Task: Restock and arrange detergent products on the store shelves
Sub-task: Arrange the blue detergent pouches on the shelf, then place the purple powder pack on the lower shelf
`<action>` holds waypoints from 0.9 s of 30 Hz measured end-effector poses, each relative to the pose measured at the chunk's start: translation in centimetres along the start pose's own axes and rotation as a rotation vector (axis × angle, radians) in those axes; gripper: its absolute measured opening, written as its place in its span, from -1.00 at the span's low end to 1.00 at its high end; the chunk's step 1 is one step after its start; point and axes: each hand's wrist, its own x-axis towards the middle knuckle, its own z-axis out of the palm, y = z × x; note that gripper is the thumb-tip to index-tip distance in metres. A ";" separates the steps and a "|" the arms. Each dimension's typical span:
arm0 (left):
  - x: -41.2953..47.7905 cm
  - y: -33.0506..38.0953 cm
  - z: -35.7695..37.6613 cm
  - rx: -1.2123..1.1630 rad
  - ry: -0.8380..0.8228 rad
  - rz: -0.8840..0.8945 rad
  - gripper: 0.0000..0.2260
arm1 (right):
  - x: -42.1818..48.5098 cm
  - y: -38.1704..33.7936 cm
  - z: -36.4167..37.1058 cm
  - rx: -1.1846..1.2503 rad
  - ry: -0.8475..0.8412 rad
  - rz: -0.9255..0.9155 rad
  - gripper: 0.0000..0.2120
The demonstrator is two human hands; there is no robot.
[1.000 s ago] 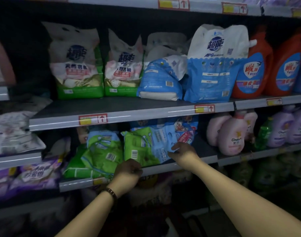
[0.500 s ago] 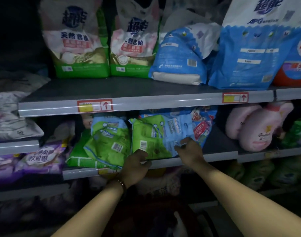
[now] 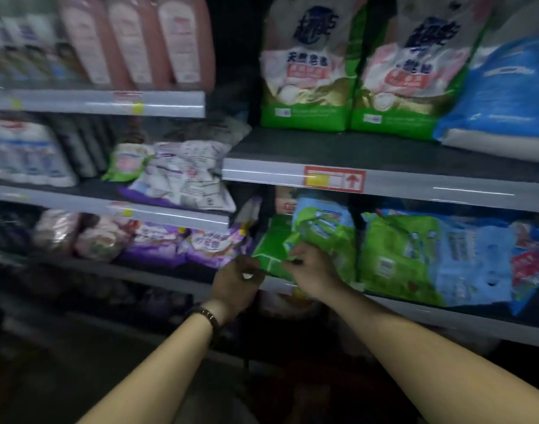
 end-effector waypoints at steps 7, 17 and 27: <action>3.4 -9.6 -6.1 -0.024 0.084 -0.052 -0.63 | 3.6 -4.0 10.5 0.030 -0.098 -0.057 -0.79; 8.1 -6.7 -11.7 -0.125 0.579 0.295 -0.96 | 5.2 -12.4 12.9 0.173 0.351 -0.504 -0.84; 19.2 -4.2 -19.9 0.321 0.652 -0.008 -0.35 | 12.3 -19.2 11.6 0.056 0.261 -0.061 -0.26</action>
